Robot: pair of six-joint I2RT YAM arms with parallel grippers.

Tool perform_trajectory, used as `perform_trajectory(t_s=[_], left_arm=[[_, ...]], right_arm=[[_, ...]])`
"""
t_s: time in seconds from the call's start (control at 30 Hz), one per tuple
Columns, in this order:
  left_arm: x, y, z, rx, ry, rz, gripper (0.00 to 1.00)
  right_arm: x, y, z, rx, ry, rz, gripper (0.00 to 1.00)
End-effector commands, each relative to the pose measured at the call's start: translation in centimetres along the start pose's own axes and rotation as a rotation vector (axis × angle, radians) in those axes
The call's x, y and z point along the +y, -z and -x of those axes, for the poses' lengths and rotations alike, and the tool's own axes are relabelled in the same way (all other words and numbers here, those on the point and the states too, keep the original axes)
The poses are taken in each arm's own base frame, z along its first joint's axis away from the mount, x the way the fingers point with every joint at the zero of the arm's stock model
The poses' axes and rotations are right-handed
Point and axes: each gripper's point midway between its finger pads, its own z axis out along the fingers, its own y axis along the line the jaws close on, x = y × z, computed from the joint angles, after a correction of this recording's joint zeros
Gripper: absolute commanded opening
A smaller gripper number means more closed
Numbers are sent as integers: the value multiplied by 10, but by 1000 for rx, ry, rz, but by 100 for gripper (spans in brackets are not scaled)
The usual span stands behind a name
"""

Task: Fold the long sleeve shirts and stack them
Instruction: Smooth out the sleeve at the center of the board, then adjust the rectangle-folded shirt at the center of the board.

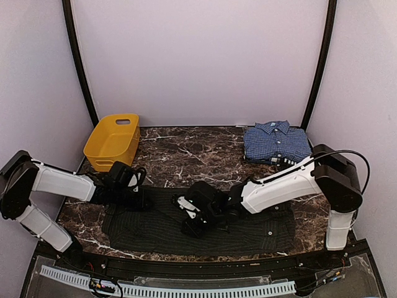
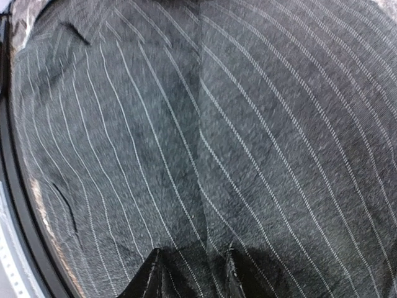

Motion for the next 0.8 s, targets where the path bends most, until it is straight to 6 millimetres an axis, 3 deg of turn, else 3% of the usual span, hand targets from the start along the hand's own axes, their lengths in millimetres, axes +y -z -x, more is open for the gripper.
perform_trajectory(t_s=[0.0,0.2,0.53,0.63,0.77], left_arm=[[21,-1,-19,23,12,67,16],[26,-1,-21,23,10,85,15],[-3,8,-7,1,-25,-30,18],[-17,12,7,-14,-37,-57,23],[-37,36,27,-107,-30,-128,37]], right_arm=[[-1,-13,-35,80,45,-60,31],[-14,-16,-52,125,64,-145,35],[-46,-9,-59,176,-22,-201,41],[-43,-4,-51,146,-36,-182,45],[-33,15,-31,62,-39,-140,57]])
